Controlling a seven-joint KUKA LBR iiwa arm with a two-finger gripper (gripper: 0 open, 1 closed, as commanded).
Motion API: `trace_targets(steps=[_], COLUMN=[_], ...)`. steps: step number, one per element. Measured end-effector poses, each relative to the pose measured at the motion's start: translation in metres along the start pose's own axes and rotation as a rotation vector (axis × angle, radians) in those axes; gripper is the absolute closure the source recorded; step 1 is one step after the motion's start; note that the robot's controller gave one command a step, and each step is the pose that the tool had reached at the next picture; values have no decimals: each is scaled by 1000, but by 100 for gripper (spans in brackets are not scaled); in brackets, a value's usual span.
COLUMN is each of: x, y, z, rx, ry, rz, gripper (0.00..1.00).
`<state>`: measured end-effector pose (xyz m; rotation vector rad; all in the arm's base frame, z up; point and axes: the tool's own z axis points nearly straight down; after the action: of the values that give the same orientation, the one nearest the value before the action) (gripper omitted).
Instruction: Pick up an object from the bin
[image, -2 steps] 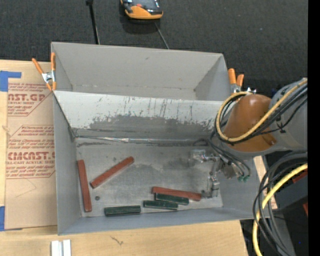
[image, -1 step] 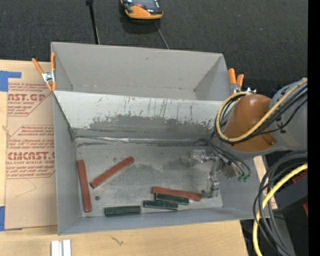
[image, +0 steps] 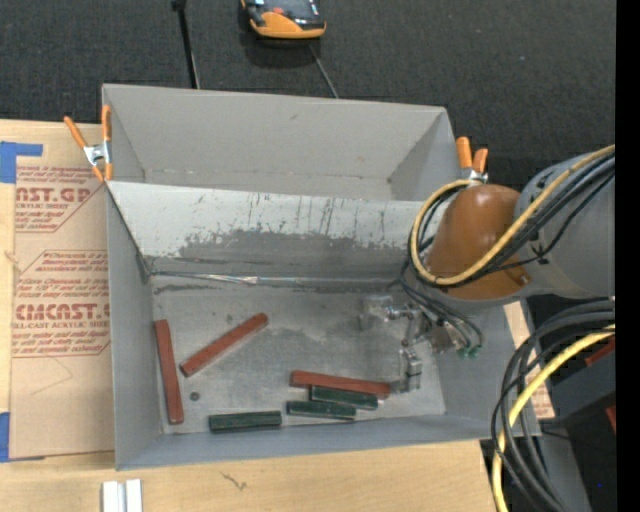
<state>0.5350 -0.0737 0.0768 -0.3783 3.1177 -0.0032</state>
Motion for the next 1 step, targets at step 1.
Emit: trace_targets(steps=[1], x=[-23], y=[11], z=[4], rx=[-6], ry=[-1], rz=[7], gripper=[0])
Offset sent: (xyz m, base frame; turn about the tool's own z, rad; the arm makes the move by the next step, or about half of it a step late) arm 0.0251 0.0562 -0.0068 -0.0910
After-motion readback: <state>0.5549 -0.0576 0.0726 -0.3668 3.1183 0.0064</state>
